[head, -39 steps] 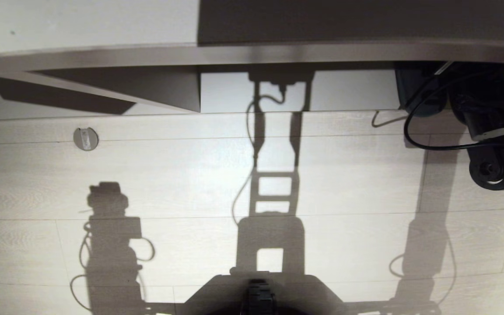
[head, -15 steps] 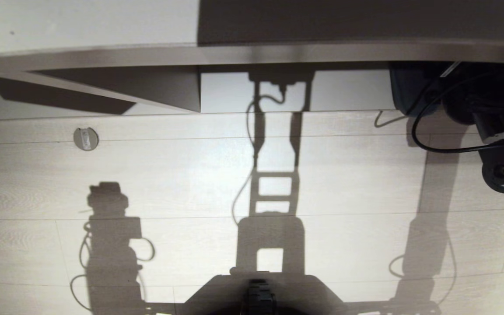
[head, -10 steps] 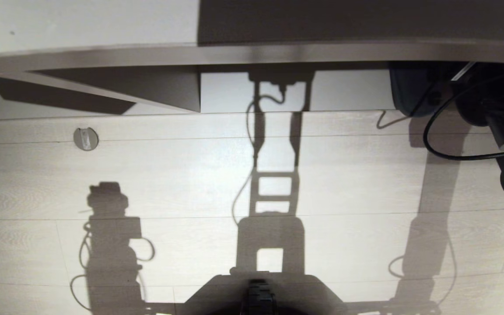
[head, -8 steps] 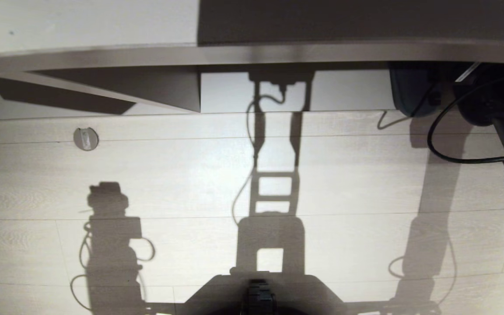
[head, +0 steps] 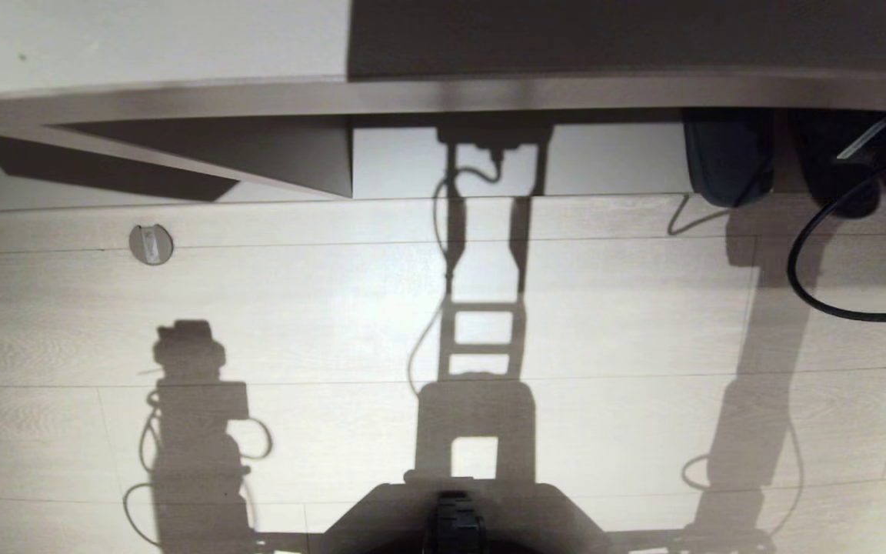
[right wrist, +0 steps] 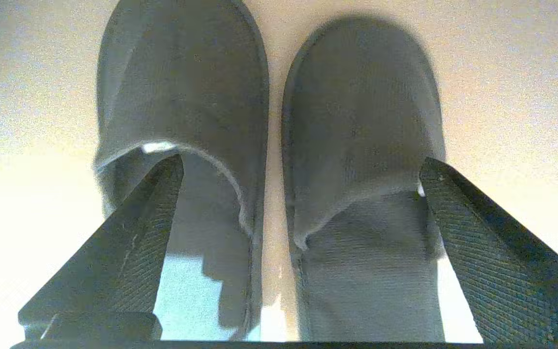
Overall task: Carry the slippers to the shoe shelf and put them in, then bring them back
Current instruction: Place the slippers into the shoe cabinet
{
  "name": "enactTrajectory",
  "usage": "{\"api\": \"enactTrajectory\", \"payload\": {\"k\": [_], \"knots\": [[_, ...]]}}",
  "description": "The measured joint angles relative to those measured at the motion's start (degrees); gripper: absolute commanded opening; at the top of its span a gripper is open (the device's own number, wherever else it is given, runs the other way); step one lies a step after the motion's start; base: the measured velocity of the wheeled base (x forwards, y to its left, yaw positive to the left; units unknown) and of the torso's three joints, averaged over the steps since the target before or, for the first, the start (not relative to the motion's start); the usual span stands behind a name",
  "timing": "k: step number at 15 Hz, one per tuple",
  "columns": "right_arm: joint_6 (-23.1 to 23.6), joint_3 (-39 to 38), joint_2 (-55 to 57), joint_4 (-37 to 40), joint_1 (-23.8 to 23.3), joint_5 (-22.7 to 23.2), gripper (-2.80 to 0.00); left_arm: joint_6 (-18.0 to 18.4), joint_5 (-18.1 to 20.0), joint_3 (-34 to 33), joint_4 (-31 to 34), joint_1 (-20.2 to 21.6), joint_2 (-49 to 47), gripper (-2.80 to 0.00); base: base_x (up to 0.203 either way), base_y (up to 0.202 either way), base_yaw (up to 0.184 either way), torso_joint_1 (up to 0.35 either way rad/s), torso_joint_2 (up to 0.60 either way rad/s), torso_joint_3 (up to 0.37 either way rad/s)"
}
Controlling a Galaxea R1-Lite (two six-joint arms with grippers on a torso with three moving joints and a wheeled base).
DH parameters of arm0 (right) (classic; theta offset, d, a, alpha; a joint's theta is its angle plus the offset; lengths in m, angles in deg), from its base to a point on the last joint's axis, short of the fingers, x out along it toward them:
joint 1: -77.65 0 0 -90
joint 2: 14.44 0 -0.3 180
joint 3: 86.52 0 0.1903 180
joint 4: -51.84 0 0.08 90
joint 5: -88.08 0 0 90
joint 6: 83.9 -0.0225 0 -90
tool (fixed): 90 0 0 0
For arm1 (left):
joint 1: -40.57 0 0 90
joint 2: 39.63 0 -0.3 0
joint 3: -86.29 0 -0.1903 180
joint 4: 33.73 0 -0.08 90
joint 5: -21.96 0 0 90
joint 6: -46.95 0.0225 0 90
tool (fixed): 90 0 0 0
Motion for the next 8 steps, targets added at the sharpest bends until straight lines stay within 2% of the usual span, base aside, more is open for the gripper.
{"api": "enactTrajectory", "payload": {"k": [8], "knots": [[0.13,-11.03,-7.88,0.52,0.22,0.04,0.0,-0.02,-0.02,0.0,-0.02,0.0,0.0,-2.8,0.0,0.0,0.0,0.0,0.0,0.0]]}}
